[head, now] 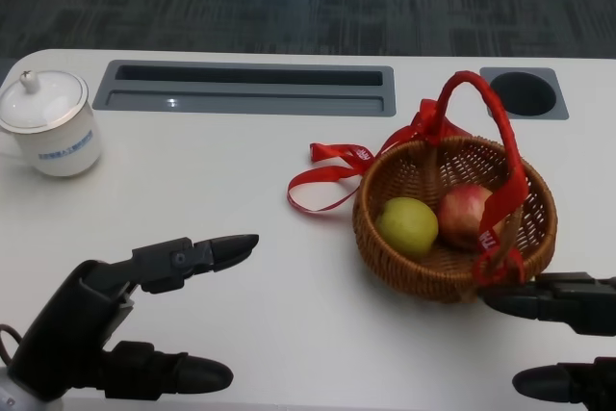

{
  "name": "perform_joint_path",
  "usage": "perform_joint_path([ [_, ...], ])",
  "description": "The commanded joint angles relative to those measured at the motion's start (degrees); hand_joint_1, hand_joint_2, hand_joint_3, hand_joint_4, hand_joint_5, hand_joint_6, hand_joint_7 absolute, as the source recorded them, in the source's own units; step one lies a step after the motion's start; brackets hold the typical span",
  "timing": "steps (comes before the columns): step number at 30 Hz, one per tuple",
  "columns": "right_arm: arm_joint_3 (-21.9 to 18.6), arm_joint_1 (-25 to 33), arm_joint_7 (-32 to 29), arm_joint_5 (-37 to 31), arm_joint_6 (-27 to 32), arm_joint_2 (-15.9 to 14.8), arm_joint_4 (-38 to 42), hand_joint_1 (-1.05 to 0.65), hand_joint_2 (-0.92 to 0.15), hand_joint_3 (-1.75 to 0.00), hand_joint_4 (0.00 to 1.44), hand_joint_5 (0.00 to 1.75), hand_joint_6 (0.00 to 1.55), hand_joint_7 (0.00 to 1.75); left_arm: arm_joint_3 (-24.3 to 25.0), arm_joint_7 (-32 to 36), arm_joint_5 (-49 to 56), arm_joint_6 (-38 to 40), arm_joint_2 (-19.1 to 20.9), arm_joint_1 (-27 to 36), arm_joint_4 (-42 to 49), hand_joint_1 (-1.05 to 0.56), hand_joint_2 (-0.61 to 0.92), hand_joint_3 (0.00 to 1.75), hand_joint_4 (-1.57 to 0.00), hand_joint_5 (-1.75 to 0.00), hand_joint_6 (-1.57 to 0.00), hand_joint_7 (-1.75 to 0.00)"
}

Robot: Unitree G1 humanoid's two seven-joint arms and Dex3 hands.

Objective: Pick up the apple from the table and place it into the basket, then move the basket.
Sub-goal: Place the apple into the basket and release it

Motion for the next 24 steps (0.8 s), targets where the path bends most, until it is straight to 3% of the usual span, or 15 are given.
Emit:
perform_joint_path([
  [1, -1.33, -0.04, 0.67, 2.39, -1.52, -1.88, 1.32, -0.32, -0.76, 0.0, 0.82, 0.0, 0.76, 0.0, 0.51, -0.1, 0.06, -0.22, 0.83, 0.55, 0.11, -0.48, 0.73, 0.0, -0.65, -0.01, -0.63, -0.01],
  [14, -5.5, -1.04, 2.43, 4.47, -4.01, -4.54, 6.19, -0.32, -0.76, 0.0, 0.81, 0.01, 0.77, 0.0, 0.48, 0.1, 0.95, -0.65, 0.7, 0.15, 0.31, -0.5, 0.73, 0.0, -0.66, -0.01, -0.64, 0.0],
  [24, -10.24, -6.46, 0.64, -1.27, -6.89, -7.31, 10.48, -0.36, -0.77, -0.01, 0.8, 0.0, 0.75, 0.0, 0.09, 0.56, 1.94, -0.36, 0.42, 0.25, -0.73, -0.51, 0.73, 0.0, -0.68, -0.01, -0.65, -0.01],
])
